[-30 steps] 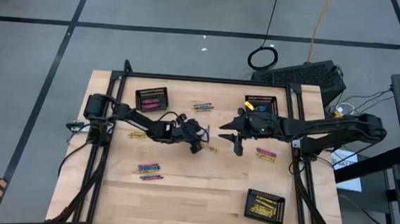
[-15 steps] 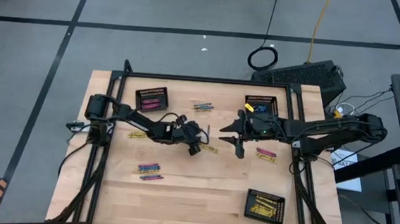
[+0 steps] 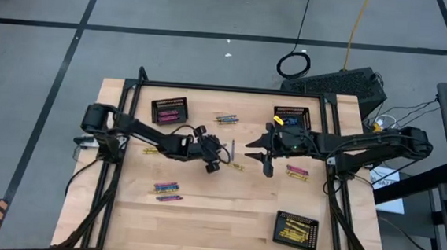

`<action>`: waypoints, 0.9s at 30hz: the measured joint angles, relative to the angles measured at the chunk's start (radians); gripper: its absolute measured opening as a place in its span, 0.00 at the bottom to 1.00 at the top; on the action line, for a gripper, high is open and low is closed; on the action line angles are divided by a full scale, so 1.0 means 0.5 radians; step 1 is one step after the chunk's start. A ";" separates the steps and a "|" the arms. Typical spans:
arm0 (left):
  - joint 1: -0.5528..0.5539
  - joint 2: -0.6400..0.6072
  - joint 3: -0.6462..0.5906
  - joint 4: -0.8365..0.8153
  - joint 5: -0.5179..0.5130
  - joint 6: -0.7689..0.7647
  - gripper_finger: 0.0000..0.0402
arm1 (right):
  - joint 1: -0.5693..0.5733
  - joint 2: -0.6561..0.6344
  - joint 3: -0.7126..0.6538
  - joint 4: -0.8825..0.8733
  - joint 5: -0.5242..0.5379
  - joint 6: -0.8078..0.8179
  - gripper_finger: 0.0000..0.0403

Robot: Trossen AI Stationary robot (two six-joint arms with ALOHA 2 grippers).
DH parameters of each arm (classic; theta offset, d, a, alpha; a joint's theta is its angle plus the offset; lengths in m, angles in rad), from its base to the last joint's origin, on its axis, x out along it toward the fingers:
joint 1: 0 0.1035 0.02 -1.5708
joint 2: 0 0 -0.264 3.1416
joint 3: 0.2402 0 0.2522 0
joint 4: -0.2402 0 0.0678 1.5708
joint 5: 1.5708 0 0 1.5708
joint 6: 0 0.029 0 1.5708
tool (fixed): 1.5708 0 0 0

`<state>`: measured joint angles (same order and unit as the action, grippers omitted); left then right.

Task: Sort crayons
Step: Put the blue crayon into the top right black bin

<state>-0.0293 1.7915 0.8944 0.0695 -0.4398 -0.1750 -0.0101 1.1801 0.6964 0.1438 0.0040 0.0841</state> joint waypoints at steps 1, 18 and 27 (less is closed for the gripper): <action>0.002 -0.015 -0.002 -0.018 -0.006 0.000 0.44 | 0.001 0.000 0.000 -0.003 0.000 0.000 0.33; 0.000 -0.010 -0.292 0.127 0.087 -0.268 0.44 | 0.011 0.001 -0.046 0.004 0.000 0.002 0.33; 0.016 -0.014 -0.357 0.191 0.124 -0.174 0.20 | 0.011 0.095 -0.046 -0.026 0.078 -0.029 0.33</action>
<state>-0.0212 1.7847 0.7159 0.1648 -0.3779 -0.2621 -0.0044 1.2275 0.6735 0.1306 0.0432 0.0698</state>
